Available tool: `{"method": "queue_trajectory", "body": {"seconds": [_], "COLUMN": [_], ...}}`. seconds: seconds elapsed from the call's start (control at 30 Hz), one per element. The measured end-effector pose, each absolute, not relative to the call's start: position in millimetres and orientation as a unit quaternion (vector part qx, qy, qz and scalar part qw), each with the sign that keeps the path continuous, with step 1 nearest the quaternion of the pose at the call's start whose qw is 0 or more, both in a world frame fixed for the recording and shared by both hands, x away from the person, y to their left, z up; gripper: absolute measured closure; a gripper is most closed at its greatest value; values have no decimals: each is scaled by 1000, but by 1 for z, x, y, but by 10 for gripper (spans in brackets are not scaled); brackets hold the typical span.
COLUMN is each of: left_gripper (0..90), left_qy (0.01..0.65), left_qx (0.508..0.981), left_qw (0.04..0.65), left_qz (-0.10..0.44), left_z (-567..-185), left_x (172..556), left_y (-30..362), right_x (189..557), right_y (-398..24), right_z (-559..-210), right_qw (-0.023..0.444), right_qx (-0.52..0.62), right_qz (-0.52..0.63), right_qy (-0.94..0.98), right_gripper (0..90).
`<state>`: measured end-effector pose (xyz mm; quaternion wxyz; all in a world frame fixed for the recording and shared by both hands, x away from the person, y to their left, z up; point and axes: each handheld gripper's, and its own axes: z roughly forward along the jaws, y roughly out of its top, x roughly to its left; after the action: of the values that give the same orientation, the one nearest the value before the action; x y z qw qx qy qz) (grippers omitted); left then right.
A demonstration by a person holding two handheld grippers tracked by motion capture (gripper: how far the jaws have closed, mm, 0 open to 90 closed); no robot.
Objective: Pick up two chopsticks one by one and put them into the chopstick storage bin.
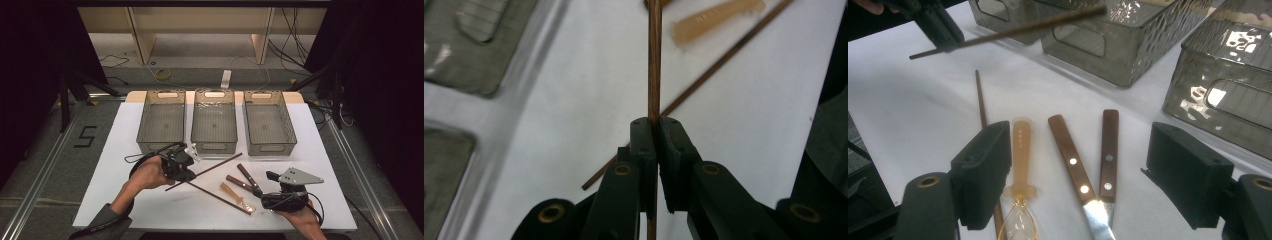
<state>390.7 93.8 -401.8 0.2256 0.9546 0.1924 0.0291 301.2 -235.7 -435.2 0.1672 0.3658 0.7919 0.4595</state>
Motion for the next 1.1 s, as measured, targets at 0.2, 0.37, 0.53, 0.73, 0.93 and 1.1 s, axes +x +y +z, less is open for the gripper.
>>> {"method": "queue_trajectory", "body": {"seconds": [0.2,0.37,0.53,0.73,0.93,1.1], "left_gripper": [847,847,847,847,847,847], "left_qy": [230,258,294,327,365,391], "left_qx": [941,928,907,886,865,853], "left_qw": [245,262,293,319,331,329], "left_qz": [46,63,74,80,97,105], "left_z": [-390,-377,-365,-351,-341,-341], "left_x": [398,409,419,433,456,474], "left_y": [106,119,134,148,164,174], "right_x": [301,301,300,300,300,300], "right_y": [-236,-237,-238,-238,-238,-238], "right_z": [-434,-434,-433,-433,-433,-433], "right_qw": [169,167,169,171,170,170], "right_qx": [365,366,365,365,364,364], "right_qz": [464,466,474,480,481,481], "right_qy": [789,788,783,779,779,779], "right_gripper": [266,264,262,261,261,261]}}
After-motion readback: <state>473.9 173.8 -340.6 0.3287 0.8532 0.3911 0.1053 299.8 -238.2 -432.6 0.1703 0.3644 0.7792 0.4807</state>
